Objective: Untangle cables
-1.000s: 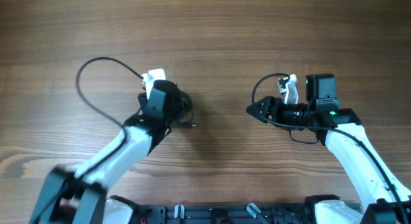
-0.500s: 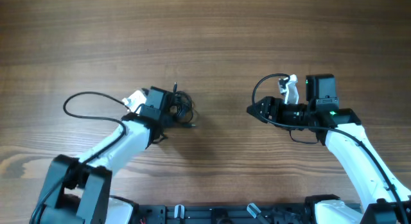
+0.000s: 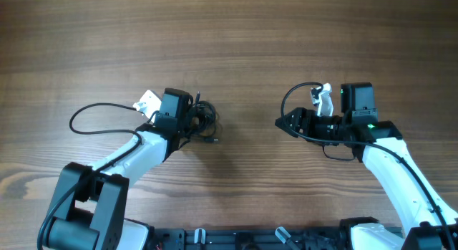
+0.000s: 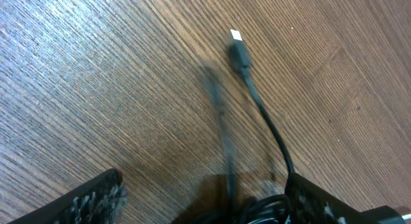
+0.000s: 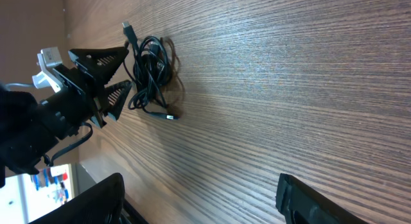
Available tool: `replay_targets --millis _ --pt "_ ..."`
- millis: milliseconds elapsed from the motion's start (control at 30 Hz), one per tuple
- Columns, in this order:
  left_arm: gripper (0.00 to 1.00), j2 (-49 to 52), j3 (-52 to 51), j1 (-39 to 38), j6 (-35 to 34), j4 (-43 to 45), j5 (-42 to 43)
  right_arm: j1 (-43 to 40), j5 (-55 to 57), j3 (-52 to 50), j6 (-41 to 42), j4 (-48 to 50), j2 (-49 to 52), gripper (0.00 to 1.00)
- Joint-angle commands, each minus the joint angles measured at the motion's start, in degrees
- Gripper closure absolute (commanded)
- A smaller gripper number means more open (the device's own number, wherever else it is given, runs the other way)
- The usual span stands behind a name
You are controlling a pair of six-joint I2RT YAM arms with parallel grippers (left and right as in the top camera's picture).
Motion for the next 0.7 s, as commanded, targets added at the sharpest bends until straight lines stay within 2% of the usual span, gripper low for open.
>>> replay_targets --millis 0,33,133,167,233,400,500,567,667 --pt "0.16 0.92 -0.59 0.2 3.98 0.17 1.64 0.11 0.55 -0.11 -0.57 0.2 -0.81 0.22" --pt "0.16 0.92 -0.59 0.2 6.19 0.22 2.89 0.11 0.55 -0.11 -0.57 0.17 -0.81 0.22" --pt "0.16 0.92 -0.59 0.2 18.86 0.9 8.44 0.11 0.55 -0.11 -0.55 0.17 -0.81 0.22" --pt "0.16 0.92 -0.59 0.24 20.33 -0.11 7.8 0.11 0.55 -0.11 -0.57 0.15 -0.81 0.22" --pt "0.0 0.52 -0.57 1.07 17.53 -0.37 3.98 0.11 0.55 -0.11 -0.57 0.15 -0.81 0.22" --pt "0.0 -7.63 -0.24 3.91 14.91 0.44 3.26 0.11 0.55 -0.11 -0.55 0.13 -0.81 0.22" --pt "0.0 -12.02 -0.26 4.94 1.36 -7.5 0.66 0.11 0.55 -0.11 -0.57 0.17 -0.81 0.22" --pt "0.0 -12.33 -0.26 5.01 0.35 -9.18 2.21 0.11 0.57 -0.11 -0.57 0.17 -0.79 0.22" --pt "0.02 -11.61 -0.26 5.05 2.71 -15.41 4.09 0.11 0.57 -0.11 -0.63 0.2 -0.81 0.22"
